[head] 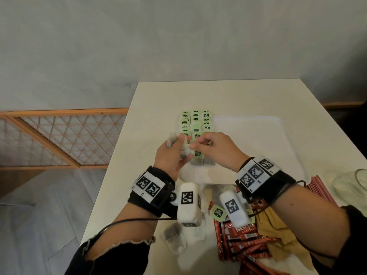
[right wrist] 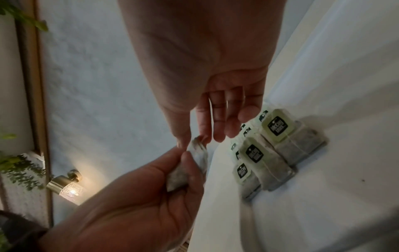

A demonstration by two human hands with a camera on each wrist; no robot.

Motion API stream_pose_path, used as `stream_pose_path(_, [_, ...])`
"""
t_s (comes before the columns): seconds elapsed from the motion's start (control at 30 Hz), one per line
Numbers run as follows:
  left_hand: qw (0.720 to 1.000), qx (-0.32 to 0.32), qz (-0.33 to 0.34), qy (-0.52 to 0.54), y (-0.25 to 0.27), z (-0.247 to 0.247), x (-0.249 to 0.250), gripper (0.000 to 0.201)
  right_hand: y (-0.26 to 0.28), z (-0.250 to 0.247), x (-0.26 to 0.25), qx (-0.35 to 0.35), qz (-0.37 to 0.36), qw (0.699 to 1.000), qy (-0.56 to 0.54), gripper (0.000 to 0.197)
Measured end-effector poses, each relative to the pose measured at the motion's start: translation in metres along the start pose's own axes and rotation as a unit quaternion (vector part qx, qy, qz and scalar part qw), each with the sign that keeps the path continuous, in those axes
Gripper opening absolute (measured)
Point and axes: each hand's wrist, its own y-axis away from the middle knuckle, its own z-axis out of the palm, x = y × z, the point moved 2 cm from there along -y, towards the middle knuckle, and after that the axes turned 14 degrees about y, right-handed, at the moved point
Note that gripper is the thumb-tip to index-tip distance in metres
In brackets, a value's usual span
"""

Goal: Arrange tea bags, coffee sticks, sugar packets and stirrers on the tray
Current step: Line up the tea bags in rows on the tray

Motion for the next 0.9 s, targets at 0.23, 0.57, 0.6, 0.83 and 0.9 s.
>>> stream_pose_path(0.23, [0.999,-0.023,-0.035,0.025,0.012,0.016,-0.010,0.017,0.013,-0.009,-0.001,0.020,-0.036,0.999,0.008,0.011])
stream_pose_path(0.57, [0.998,0.013,-0.042,0.038,0.019,0.017,-0.018,0.023,0.027,-0.023,0.002,-0.001,-0.021,1.000,-0.008,0.005])
stream_pose_path(0.6, [0.999,0.016,-0.034,0.025,0.018,0.016,-0.018,0.020,0.028,-0.025,0.002,-0.014,-0.016,1.000,-0.015,0.007])
stream_pose_path(0.83, [0.994,0.072,-0.018,-0.079,0.008,-0.005,-0.005,0.018,0.027,-0.031,0.010,-0.037,0.030,0.997,-0.065,0.008])
stream_pose_path(0.9, [0.993,0.070,0.000,-0.095,0.007,-0.012,0.002,0.017,0.023,-0.029,0.012,-0.039,0.047,0.995,-0.076,0.011])
